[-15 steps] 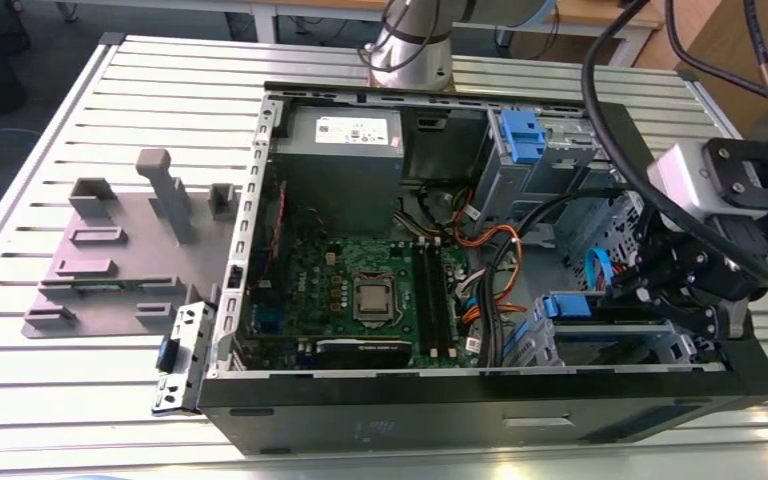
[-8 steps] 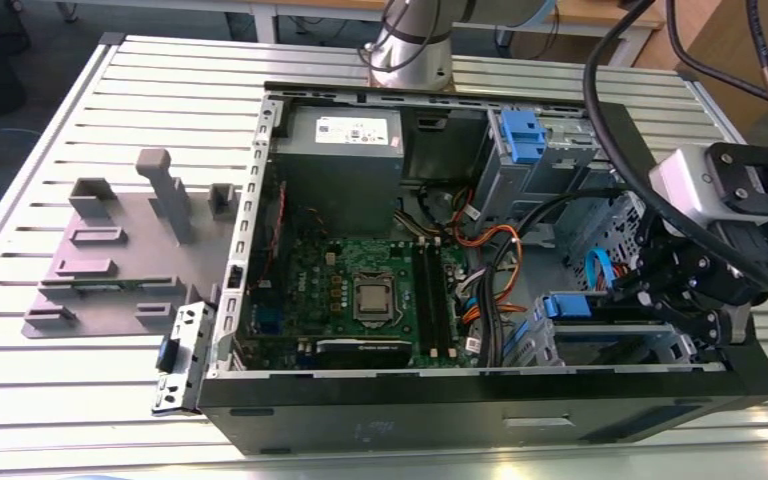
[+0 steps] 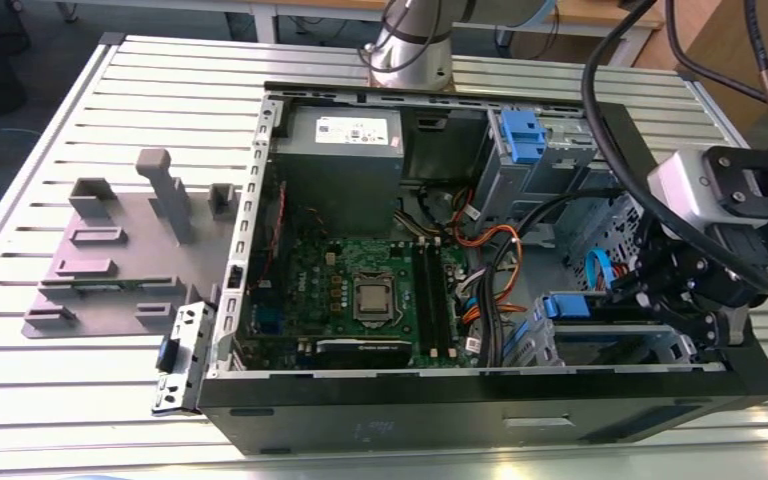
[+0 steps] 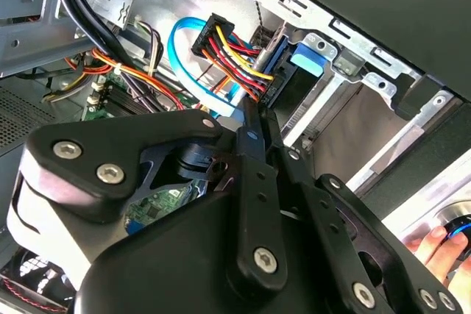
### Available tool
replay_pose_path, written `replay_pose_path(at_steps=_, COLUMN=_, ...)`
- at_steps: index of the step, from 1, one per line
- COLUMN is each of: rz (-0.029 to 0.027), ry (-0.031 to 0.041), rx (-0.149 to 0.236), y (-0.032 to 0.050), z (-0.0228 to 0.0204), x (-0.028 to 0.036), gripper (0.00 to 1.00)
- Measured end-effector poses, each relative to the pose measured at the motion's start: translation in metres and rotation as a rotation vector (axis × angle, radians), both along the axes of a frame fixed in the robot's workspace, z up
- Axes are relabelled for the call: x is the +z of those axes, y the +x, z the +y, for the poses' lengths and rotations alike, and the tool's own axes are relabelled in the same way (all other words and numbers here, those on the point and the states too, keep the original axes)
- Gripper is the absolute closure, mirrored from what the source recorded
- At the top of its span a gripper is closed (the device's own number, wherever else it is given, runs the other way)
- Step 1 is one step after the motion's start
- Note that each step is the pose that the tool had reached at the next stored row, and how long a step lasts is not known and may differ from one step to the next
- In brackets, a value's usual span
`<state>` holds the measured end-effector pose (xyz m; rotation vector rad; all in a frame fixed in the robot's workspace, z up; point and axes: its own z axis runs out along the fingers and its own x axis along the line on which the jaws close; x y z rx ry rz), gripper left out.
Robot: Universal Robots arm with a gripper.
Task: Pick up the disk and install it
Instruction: 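Insert the second disk wire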
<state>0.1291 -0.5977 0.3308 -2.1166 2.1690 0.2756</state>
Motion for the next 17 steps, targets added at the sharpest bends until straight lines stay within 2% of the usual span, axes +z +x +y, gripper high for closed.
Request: replay_pose_path(at_steps=17, rz=0.0000, ry=0.0002, rx=0.000, y=0.0000, z=-0.0011, x=-0.0037, gripper=0.84)
